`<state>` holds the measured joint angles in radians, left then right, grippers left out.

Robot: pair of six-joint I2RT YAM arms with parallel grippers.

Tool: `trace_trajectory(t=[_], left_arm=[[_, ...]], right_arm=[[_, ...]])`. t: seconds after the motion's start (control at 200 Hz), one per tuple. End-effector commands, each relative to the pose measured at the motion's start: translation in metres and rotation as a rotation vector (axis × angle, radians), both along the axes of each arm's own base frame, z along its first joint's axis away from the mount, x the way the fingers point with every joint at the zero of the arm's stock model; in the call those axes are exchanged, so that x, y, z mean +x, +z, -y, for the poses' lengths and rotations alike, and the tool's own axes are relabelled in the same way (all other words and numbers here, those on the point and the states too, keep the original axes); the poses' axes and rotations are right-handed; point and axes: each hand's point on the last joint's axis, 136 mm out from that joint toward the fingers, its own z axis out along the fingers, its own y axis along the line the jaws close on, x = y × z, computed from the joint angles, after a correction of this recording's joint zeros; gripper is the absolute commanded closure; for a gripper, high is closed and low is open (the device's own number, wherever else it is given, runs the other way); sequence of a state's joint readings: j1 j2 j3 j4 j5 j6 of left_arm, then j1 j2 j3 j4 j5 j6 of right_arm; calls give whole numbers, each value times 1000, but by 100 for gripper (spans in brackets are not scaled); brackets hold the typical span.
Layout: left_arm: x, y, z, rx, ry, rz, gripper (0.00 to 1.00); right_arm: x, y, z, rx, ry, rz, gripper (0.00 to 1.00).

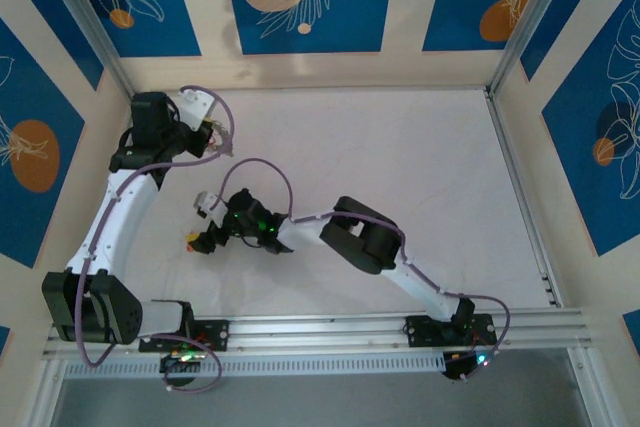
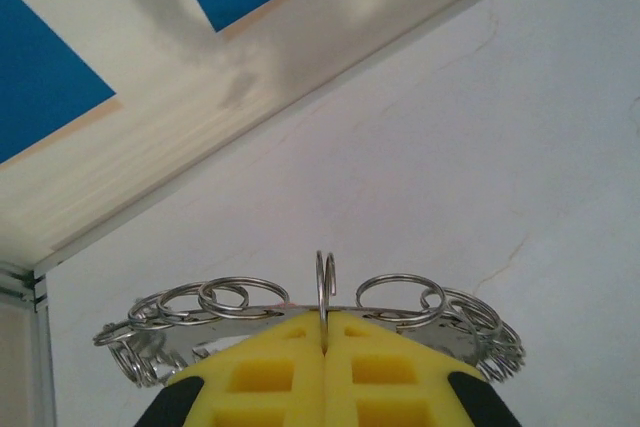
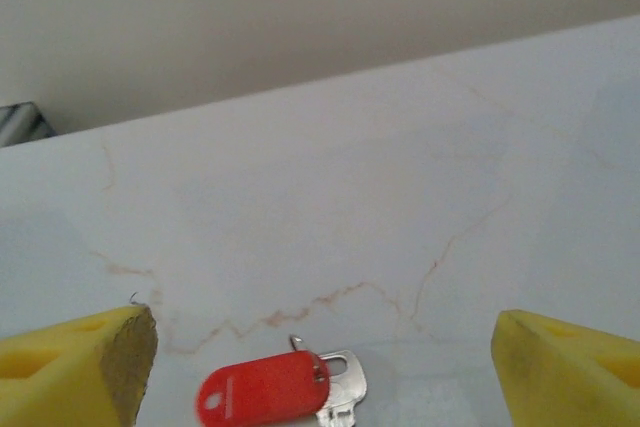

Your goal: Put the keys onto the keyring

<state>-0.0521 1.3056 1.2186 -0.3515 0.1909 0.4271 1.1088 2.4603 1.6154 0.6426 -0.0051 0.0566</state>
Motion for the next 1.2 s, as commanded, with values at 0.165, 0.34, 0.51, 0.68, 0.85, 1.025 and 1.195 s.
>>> trace_trajectory(t=[0.165, 0.34, 0.51, 0.68, 0.85, 1.025, 1.195], left_arm=[[4, 18, -10, -5, 24, 49, 100], [-6, 9, -8, -11, 10, 31, 100], [-16, 3, -5, -41, 8, 19, 100], [-26, -1, -3, -52, 1, 26, 100], [-36, -8, 6, -103, -31, 8, 100], [-49, -23, 27, -155, -94, -16, 100], [-71, -40, 50, -81, -198, -62, 100]], right_arm=[[0, -68, -19, -235, -35, -19, 22], [6, -90, 12, -329, -103, -5, 26], [14, -84, 68, -340, -203, -26, 40], [20, -74, 141, -331, -336, -64, 43], [7, -55, 199, -266, -361, -68, 44], [-12, -27, 245, -133, -317, -87, 43], [-38, 2, 260, -57, -61, 10, 45]])
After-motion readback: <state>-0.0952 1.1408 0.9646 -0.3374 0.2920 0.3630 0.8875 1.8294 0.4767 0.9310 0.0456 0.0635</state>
